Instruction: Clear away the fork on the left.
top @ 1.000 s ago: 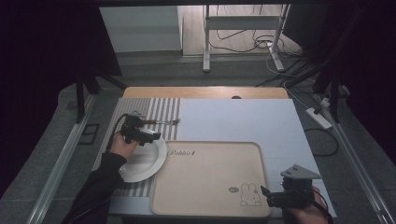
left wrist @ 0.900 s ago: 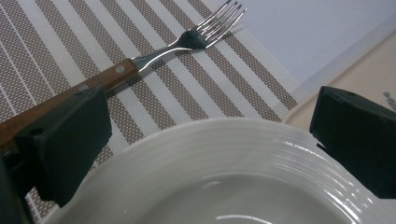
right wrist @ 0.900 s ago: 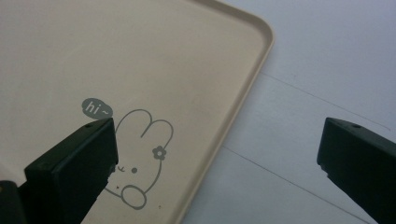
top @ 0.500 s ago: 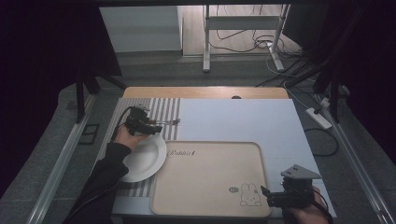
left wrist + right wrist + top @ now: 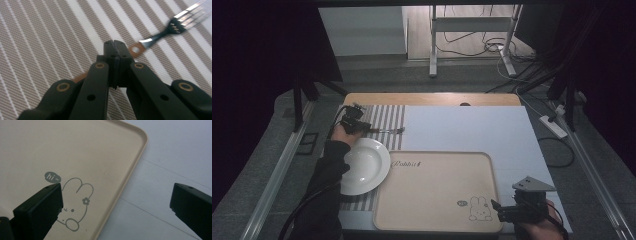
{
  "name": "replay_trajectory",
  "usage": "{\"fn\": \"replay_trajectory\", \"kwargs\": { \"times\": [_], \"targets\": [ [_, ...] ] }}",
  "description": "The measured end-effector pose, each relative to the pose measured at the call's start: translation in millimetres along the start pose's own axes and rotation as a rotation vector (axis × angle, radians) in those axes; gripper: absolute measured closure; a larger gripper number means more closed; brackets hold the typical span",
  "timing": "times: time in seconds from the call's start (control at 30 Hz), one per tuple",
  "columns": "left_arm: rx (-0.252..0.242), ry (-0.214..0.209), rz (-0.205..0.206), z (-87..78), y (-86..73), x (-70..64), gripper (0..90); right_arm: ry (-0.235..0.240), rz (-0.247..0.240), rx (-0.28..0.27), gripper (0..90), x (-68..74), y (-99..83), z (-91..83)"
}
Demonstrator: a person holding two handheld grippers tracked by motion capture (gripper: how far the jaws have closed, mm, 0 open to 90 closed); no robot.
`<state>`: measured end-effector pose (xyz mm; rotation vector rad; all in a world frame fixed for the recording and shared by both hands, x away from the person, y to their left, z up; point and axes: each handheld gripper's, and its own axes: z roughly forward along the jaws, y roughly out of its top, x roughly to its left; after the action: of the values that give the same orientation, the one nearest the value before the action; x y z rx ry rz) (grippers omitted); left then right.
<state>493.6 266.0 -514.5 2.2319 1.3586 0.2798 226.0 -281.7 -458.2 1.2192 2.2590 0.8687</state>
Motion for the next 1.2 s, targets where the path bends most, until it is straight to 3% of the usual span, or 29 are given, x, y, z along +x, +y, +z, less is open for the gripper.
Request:
{"fn": "replay_trajectory", "kwargs": {
  "times": [0.23, 0.4, 0.73, 1.03, 1.2],
  "targets": [
    [0.090, 0.069, -0.016, 8.0, 4.2, 10.9, 88.7, 0.006, 0.002, -0.002, 0.0, -0.3, -0.6, -0.5],
    [0.104, 0.037, -0.025, 3.9, -2.3, 11.0, 88.8, 0.005, 0.001, 0.000, 0.0, -0.3, -1.2, -1.0],
    [0.180, -0.038, 0.048, -7.0, -14.2, 2.7, 88.8, 0.003, -0.012, 0.011, 0.0, 1.2, -0.7, 0.1],
    [0.176, -0.075, 0.047, -10.2, -16.2, 5.4, 88.7, 0.001, -0.013, 0.011, 0.0, 1.5, -0.7, 0.0],
    [0.112, -0.125, 0.023, -15.3, -12.3, 9.7, 70.7, 0.002, -0.011, 0.010, 0.0, 1.2, -0.7, 0.1]
  ]
}}
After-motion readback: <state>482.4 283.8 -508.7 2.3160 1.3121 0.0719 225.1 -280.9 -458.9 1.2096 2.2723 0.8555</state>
